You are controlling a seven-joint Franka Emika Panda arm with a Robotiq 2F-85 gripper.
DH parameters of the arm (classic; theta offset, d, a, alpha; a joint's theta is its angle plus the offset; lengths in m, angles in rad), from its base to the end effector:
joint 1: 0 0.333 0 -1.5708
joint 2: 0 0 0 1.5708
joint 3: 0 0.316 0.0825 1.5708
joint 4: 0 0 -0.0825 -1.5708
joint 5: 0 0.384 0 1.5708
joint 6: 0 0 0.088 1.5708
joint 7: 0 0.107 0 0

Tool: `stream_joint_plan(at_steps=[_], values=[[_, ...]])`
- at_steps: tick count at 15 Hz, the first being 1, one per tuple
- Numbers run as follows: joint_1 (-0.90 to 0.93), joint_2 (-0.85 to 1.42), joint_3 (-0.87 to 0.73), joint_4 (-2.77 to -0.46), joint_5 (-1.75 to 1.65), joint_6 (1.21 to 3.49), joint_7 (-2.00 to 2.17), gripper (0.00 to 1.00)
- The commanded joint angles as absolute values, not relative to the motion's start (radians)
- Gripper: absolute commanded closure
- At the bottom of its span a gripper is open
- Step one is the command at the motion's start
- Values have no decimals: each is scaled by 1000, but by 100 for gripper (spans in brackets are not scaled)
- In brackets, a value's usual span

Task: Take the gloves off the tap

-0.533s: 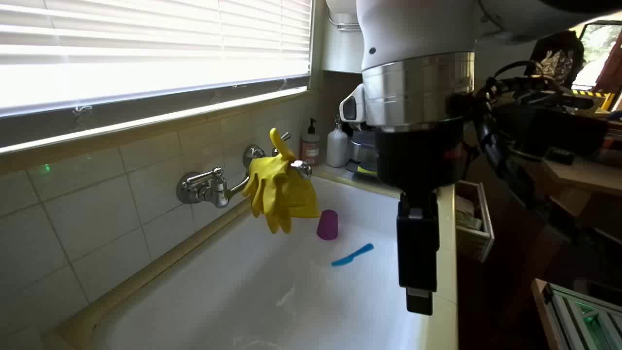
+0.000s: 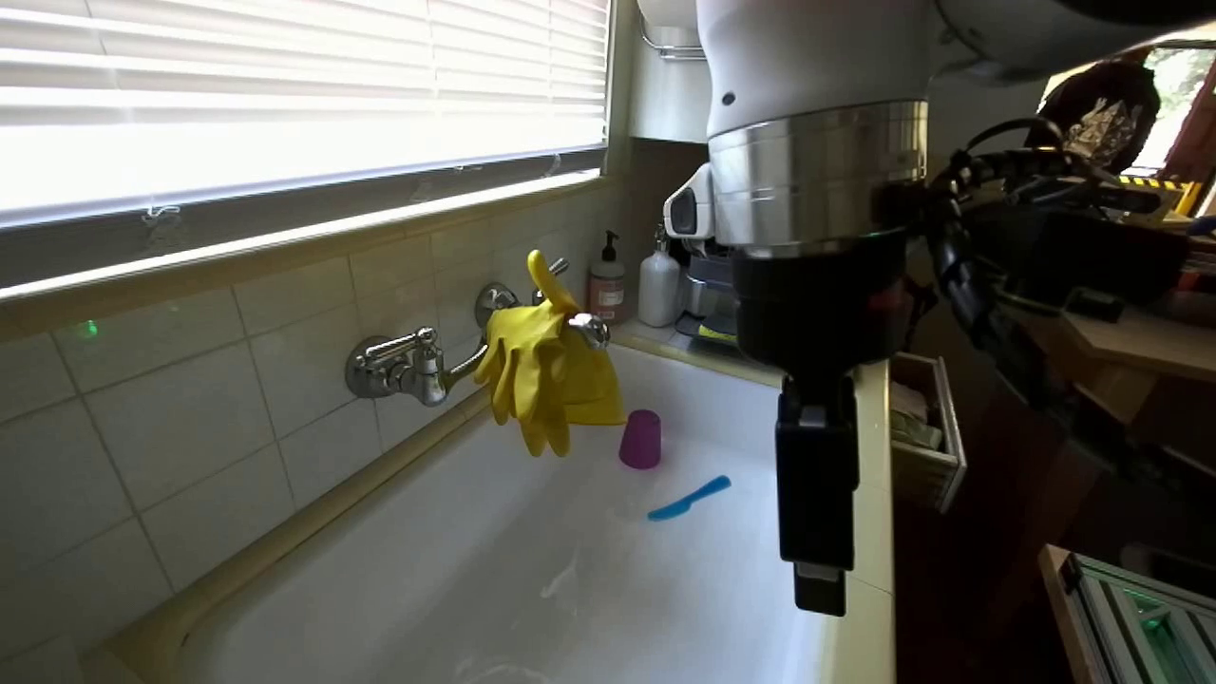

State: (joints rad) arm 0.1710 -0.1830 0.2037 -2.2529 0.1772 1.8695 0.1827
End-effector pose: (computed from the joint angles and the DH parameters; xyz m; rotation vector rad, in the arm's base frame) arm 0.4282 0.1848 0.4238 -3.0499 -0.1762 0.3516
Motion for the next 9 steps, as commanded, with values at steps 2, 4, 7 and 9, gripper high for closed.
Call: stream_joint_plan(at_steps=[2,4,7,9], values=[[154,-184,193,-2255,171,1892,260,0],[127,-190,171,-2261,176,1914,332,0],[89,-193,134,-2277,192,1954,409,0],[61,-191,106,-2284,208,1977,447,0]])
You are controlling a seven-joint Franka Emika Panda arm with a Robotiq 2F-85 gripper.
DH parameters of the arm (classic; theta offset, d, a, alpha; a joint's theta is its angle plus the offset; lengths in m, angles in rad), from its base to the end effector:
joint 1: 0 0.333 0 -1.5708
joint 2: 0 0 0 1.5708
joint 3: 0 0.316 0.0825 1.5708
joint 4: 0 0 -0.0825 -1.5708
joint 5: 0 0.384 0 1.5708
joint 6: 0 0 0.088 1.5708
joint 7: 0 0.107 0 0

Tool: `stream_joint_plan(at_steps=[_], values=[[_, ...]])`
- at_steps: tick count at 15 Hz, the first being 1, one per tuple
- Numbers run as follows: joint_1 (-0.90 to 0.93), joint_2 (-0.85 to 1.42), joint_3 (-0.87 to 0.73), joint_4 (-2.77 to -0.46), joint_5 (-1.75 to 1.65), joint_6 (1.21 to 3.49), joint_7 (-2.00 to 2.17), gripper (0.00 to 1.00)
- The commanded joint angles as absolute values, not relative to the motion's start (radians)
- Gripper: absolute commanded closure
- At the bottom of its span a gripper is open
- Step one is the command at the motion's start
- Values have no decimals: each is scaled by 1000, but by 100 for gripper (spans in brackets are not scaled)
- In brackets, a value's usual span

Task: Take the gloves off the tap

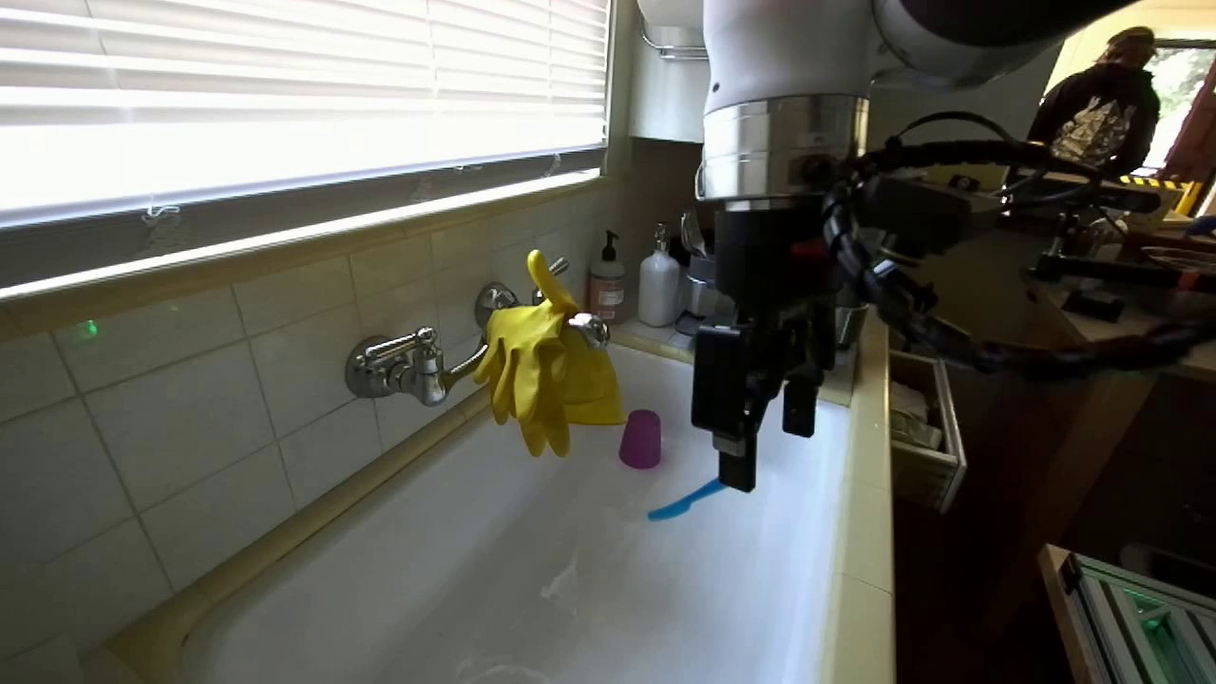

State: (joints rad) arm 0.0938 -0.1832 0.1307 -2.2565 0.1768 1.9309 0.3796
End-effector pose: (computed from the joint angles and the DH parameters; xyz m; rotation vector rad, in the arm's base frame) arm 0.4576 0.1182 0.4276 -3.0206 0.3539 0.2697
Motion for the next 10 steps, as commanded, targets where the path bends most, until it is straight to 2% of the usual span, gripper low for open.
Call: stream_joint_plan(at_steps=[1,10], values=[[47,-194,92,-2288,216,1986,465,0],[-61,-214,-6,-2357,285,2141,644,0]])
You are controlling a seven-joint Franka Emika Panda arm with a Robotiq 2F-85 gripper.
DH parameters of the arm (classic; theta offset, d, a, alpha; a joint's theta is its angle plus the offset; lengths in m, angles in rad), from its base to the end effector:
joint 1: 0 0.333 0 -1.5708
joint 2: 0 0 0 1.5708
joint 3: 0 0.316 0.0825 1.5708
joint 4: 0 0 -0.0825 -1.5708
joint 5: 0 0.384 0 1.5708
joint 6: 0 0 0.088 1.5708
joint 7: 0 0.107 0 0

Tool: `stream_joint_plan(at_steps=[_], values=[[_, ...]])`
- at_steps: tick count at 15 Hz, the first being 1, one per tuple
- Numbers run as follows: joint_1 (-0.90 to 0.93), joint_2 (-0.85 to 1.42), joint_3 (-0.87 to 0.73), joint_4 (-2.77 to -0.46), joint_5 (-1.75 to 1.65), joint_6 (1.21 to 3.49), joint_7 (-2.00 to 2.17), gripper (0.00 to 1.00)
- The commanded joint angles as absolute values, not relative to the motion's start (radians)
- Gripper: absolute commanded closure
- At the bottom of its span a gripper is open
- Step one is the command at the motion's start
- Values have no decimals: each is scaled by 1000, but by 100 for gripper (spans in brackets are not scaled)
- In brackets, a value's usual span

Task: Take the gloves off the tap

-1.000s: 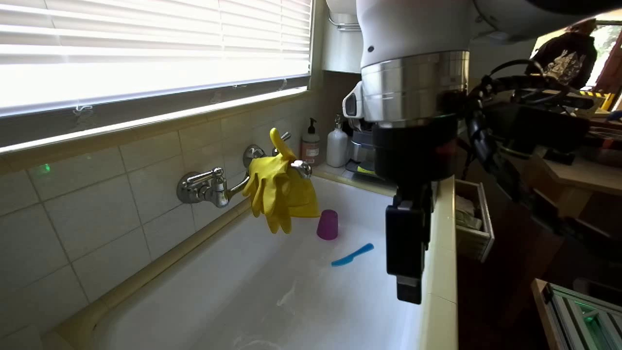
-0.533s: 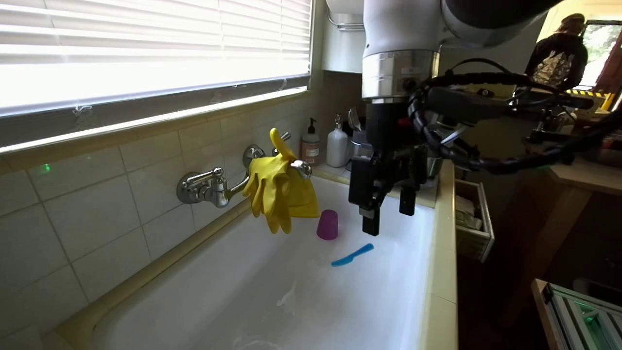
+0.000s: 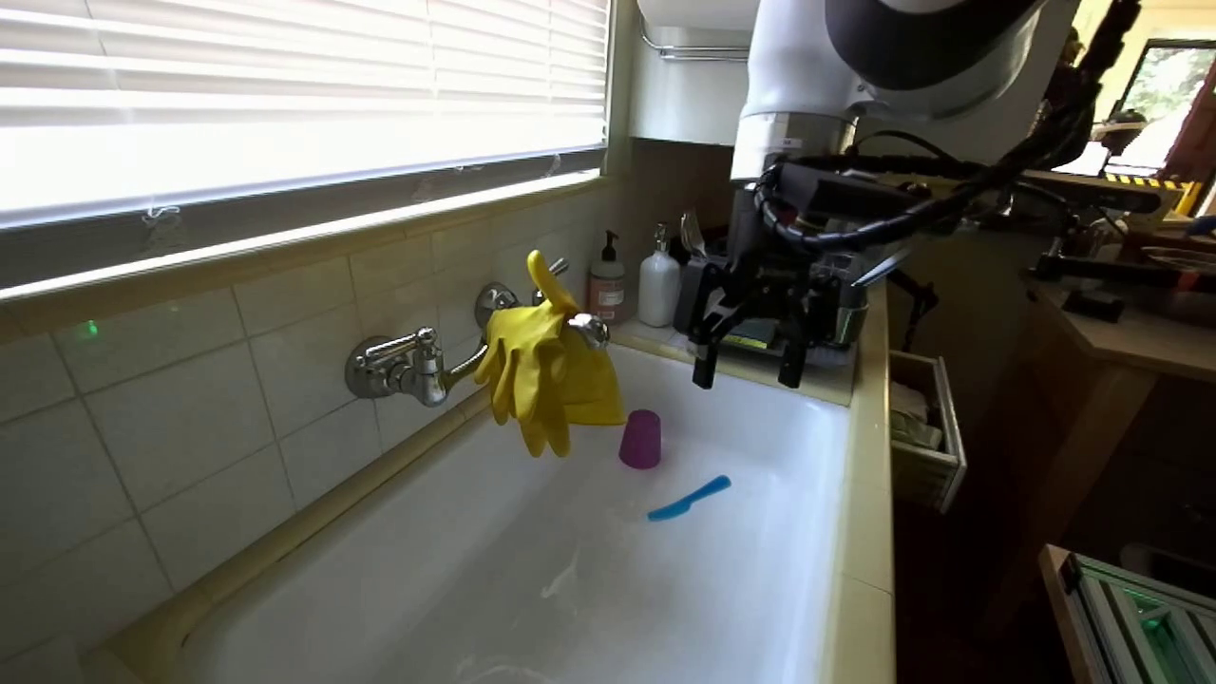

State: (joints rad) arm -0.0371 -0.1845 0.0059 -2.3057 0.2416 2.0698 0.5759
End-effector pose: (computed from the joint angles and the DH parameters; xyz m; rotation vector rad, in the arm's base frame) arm 0.4769 -0.0024 0.4181 -2.7573 1.0516 0.1557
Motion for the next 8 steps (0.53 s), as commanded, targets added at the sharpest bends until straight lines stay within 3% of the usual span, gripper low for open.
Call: stream_joint_plan(at_steps=[1,8], values=[[-65,-215,-9,-2368,299,2176,666,0],[-66,-200,-11,-2350,313,2214,699,0]])
